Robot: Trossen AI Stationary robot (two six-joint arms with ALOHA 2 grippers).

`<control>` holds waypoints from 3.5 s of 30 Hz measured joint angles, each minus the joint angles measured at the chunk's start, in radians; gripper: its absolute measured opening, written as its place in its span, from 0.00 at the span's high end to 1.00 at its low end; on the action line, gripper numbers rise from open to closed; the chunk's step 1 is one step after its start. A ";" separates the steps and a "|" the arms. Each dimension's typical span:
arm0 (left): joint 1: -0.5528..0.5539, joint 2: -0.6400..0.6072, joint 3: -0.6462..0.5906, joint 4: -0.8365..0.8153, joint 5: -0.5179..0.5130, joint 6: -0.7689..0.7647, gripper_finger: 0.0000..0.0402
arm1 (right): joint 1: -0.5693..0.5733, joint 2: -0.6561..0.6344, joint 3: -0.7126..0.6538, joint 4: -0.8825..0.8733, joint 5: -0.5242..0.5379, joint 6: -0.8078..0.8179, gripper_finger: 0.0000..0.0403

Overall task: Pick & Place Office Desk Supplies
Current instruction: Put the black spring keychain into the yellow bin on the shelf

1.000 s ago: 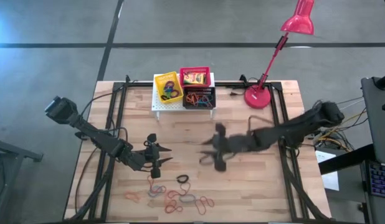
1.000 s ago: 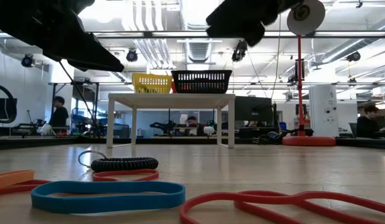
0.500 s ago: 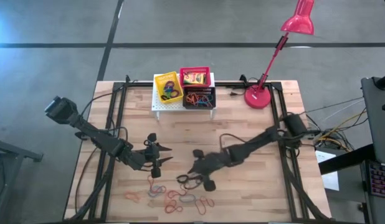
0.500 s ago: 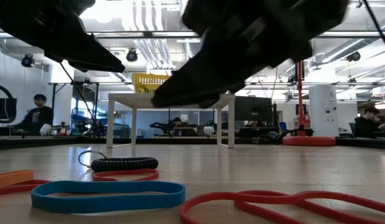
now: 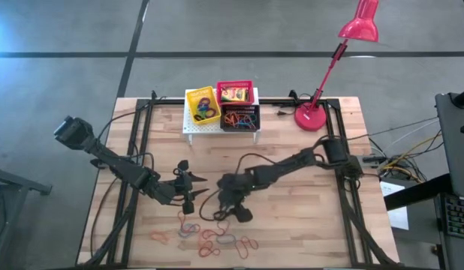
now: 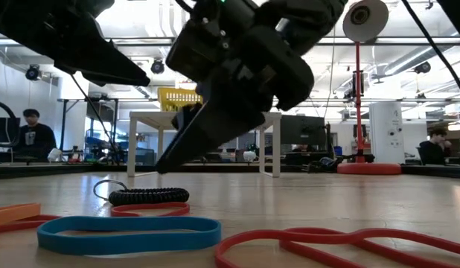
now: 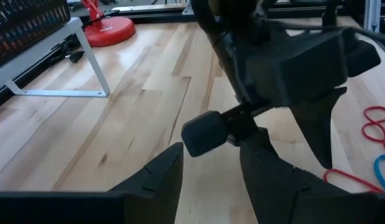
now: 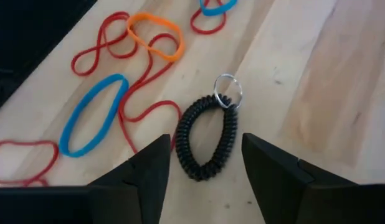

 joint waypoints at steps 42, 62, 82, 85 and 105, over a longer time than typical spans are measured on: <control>0.003 0.000 0.000 0.000 -0.003 0.000 0.59 | -0.064 0.048 0.009 -0.019 -0.054 -0.258 0.78; 0.003 0.000 -0.001 -0.003 -0.003 0.000 0.59 | -0.019 -0.076 0.006 -0.314 0.345 -0.133 0.97; 0.021 0.000 -0.002 -0.006 -0.004 -0.032 0.59 | -0.026 0.001 -0.006 -0.029 0.161 -0.279 0.68; 0.031 0.000 -0.002 -0.012 -0.004 -0.053 0.59 | -0.045 0.009 -0.005 -0.025 0.096 -0.285 0.65; 0.046 0.001 -0.002 -0.024 -0.003 -0.107 0.59 | -0.019 -0.088 -0.009 -0.380 0.360 -0.221 0.96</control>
